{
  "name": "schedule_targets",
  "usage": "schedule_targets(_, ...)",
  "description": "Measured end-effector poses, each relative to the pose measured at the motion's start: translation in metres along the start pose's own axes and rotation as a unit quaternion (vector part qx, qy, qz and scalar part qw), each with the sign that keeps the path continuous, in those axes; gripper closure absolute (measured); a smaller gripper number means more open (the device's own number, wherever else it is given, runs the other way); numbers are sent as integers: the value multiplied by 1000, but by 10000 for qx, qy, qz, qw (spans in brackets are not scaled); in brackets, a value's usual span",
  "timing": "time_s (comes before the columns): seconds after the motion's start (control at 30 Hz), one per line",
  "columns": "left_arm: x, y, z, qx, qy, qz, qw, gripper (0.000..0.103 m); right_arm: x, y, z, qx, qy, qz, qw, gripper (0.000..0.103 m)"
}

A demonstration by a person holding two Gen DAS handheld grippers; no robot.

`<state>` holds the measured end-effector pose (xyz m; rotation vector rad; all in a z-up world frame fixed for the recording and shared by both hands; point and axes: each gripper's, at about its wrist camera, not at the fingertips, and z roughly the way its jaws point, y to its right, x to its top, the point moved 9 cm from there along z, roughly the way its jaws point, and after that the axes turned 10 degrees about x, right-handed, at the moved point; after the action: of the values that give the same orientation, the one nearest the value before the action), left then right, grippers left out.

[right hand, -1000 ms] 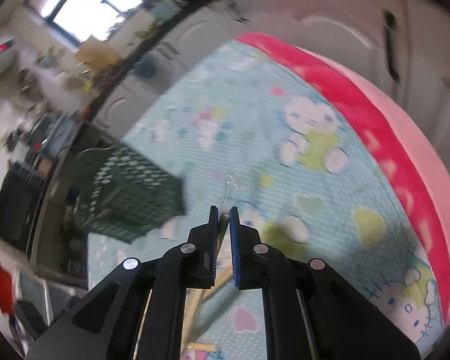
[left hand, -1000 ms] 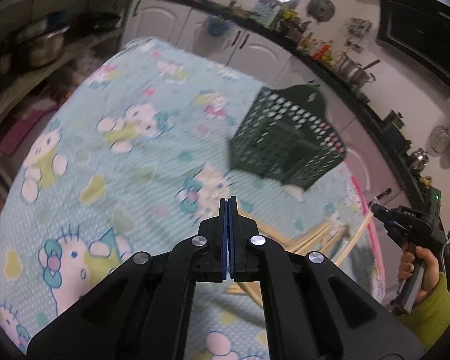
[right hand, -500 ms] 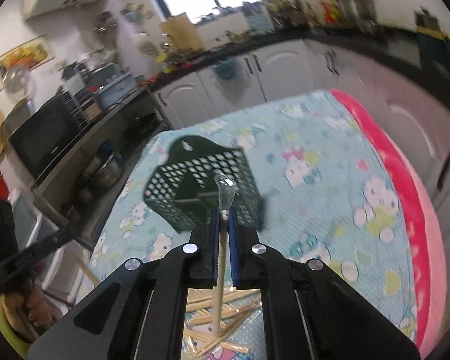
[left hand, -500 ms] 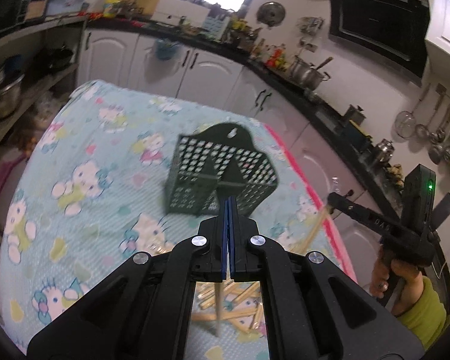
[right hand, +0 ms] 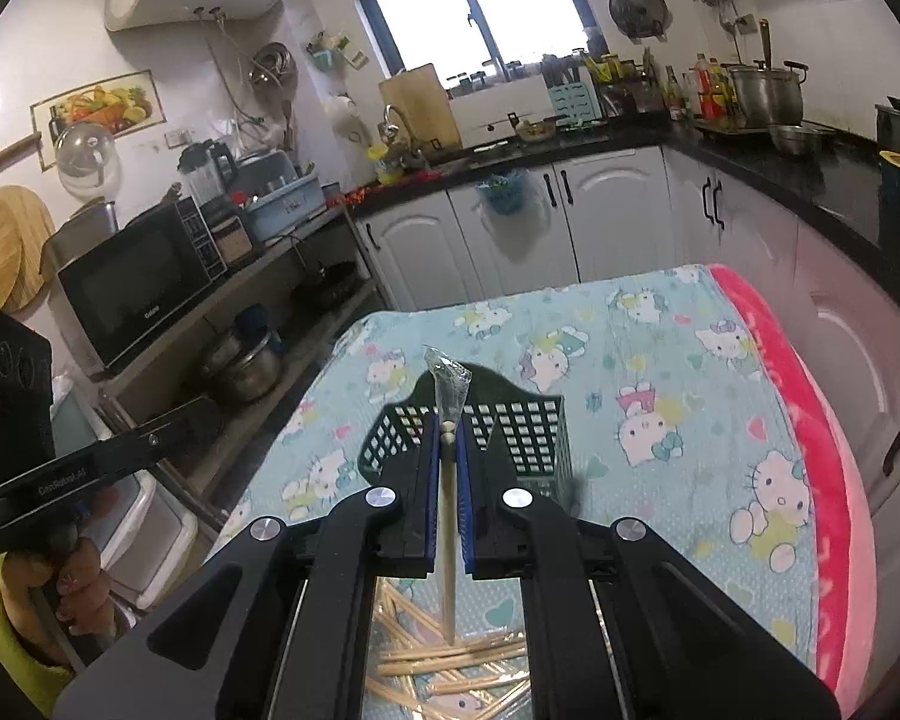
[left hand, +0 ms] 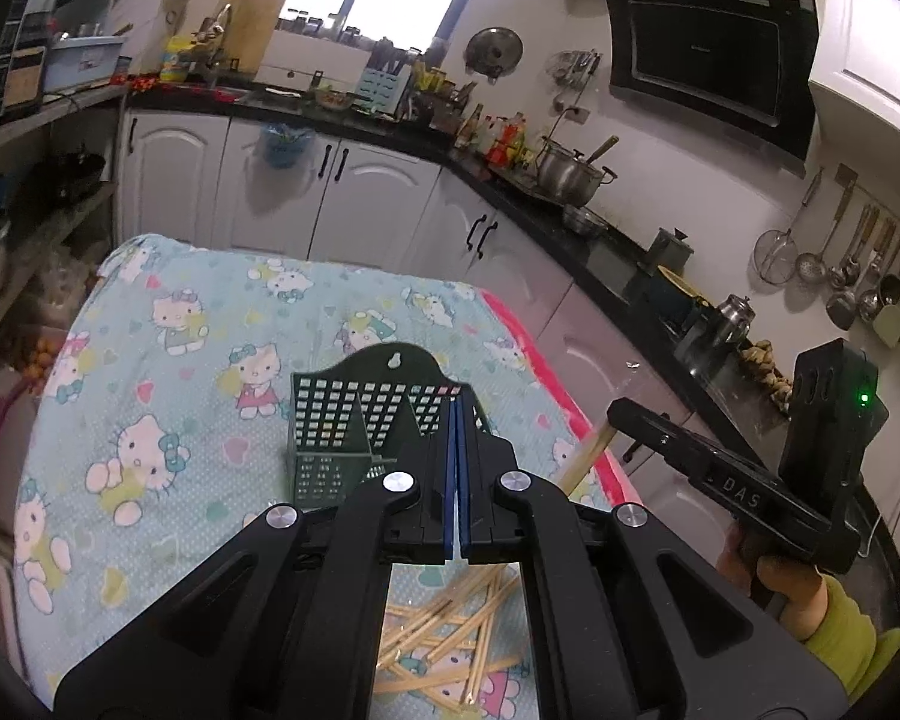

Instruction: Organize utensils

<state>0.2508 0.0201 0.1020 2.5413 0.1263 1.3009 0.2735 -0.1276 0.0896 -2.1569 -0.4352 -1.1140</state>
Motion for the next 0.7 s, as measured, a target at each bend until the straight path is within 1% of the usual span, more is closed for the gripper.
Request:
schedule_targets(0.03,0,-2,2,28,-29,-4,10000,103,2,0,0,10,14,-1,10000,97)
schedule_targets(0.1,-2,-11,12,205,-132,34,9997,103,6,0,0,31,52,4,10000,97)
schedule_targets(0.17,-5,-23,22,308,-243,-78,9992,103,12,-3,-3,74,135,-6,9999,97)
schedule_targets(0.27,-15,-44,42,543,-492,-138,9972,103,24,-6,-5,119,264,-37,9996,97)
schedule_targets(0.33,-26,-59,58,692,-750,-148,9947,102,33,-7,-6,120,354,-79,9993,97)
schedule_targets(0.37,-29,-64,63,749,-826,-152,9937,96,39,-9,-7,122,417,-118,9990,97)
schedule_targets(0.4,-34,-71,70,845,-915,-146,9921,86,43,-10,-8,117,467,-153,9987,97)
schedule_targets(0.47,-44,-83,82,966,-1117,-150,9889,76,52,-10,-9,72,563,-228,9981,97)
schedule_targets(0.57,-61,-98,103,1114,-1445,-131,9831,73,66,-12,-9,39,681,-327,9971,97)
schedule_targets(0.67,-82,-109,123,1176,-1813,-109,9763,72,78,-12,-8,-24,784,-443,9959,97)
schedule_targets(0.7,-91,-113,132,1223,-1976,-75,9726,72,81,-12,-7,-42,813,-483,9955,97)
